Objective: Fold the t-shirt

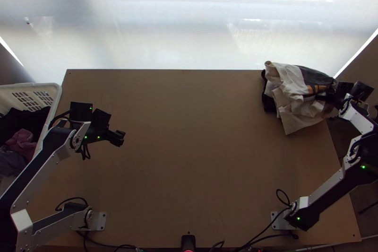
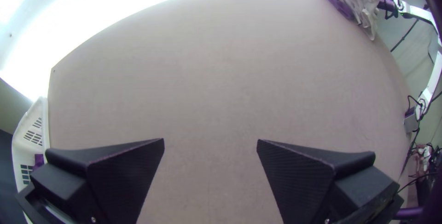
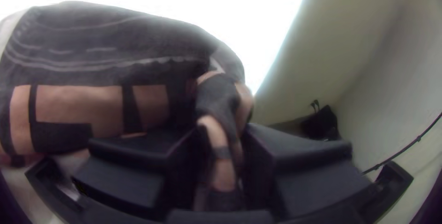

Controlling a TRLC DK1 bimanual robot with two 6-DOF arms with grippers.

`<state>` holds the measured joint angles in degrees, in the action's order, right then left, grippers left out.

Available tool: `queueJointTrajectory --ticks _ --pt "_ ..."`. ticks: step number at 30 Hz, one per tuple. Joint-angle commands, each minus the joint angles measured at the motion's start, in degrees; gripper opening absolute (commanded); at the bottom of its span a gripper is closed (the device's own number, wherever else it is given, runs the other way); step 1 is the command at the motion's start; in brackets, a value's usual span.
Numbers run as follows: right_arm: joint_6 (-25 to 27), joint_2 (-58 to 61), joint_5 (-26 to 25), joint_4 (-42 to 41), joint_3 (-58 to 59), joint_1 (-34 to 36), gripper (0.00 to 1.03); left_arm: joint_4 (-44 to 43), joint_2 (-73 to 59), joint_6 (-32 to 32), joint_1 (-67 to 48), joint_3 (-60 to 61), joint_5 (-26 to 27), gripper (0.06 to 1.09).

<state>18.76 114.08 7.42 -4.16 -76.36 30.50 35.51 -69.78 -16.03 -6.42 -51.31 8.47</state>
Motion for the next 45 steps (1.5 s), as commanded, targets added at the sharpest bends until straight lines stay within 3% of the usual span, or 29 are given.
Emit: queueJointTrajectory --ticks 1,4,25,37,45 --pt "2.0 2.0 -3.0 -0.8 0.6 0.6 0.76 0.0 -0.1 -0.1 -0.1 -0.1 -0.1 1.04" --pt "2.6 1.0 -2.9 0.2 0.8 0.7 0.99 0.0 0.0 -0.1 -0.1 0.0 -0.3 1.04" --pt "8.6 -15.6 -0.8 8.4 2.1 7.8 0.98 0.1 0.9 -0.4 -0.1 0.6 -0.7 1.04" --pt "11.6 -11.0 -0.7 7.9 4.8 14.7 0.98 1.1 3.2 -1.2 -0.4 2.3 -0.7 1.04" --pt "11.5 -11.3 8.9 18.7 2.4 15.3 0.98 1.1 4.1 -1.1 -0.4 3.0 -0.7 1.04"
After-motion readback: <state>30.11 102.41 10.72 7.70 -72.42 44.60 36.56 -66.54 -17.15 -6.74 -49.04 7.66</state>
